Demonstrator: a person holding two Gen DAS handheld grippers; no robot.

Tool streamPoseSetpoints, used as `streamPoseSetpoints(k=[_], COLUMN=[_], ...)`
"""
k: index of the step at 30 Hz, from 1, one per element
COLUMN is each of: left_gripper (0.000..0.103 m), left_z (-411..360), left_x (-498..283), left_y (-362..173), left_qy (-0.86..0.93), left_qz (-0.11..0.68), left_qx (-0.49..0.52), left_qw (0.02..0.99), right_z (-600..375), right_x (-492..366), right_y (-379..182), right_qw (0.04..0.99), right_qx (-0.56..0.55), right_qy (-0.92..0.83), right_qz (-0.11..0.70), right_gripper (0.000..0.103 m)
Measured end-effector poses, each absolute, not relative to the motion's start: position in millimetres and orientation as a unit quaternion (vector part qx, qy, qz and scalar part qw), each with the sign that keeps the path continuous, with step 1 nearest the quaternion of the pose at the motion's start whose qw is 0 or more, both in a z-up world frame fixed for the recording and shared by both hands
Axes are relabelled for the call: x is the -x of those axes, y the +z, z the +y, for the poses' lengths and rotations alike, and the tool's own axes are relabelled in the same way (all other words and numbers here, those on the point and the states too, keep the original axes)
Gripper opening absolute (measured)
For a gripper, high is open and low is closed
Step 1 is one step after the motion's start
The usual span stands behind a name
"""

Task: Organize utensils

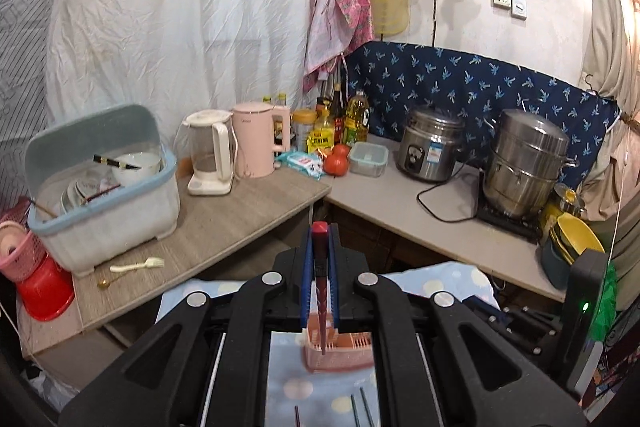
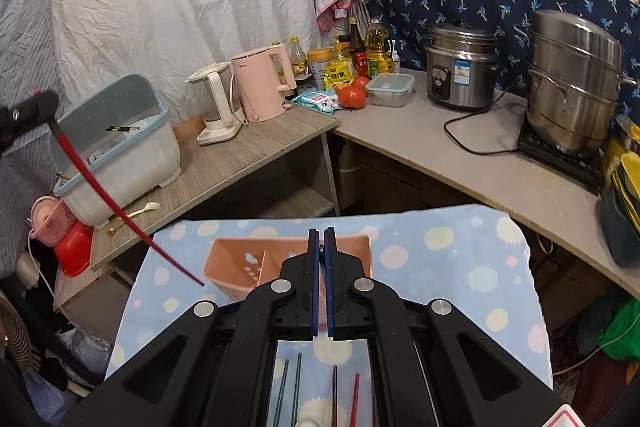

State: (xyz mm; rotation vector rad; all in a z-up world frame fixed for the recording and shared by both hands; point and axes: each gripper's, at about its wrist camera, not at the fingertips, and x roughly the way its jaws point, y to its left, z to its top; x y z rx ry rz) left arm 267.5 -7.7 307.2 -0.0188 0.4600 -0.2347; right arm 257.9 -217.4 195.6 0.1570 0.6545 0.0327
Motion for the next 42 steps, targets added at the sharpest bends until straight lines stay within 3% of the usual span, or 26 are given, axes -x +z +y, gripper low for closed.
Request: streamPoseSetpoints(k=[6,21,33,36,39,40,42], left_gripper=[0.007,0.007,0.007,0.008,0.008,0.014,0.030], left_z=[-26,-41,-43,-41,-38,-36,-31], left_x=[-301,-341,-331,-331,-330,-329,-325], left_y=[301,175,170,166,160,159,158], left_qy=[-0.120,-0.096,-0.085,-0.086,-0.080,-0.076,-0.069], left_qz=[0.227,0.317,0.303,0.316,0.327,0.328,0.328], left_qx=[0.013,-0.008,-0.024,-0.018,-0.014,-0.012,-0.006], left_qw=[0.966,0.943,0.949,0.945,0.942,0.941,0.942], right_z=[-216,-209,-207,-205,-205,-206,-206], right_x=[-295,-332,-329,-325,-320,-318,-312], right_y=[182,105,82,85,90,93,97], right_qw=[0.940,0.918,0.912,0.916,0.919,0.921,0.923], right_qx=[-0.066,-0.059,-0.054,-0.049,-0.050,-0.051,-0.050], right_qy=[0.008,0.004,0.002,-0.002,-0.005,-0.006,-0.009], right_qz=[0.333,0.392,0.407,0.399,0.390,0.387,0.380], right_gripper=[0.003,0.003,0.003,0.008,0.025,0.032,0.035])
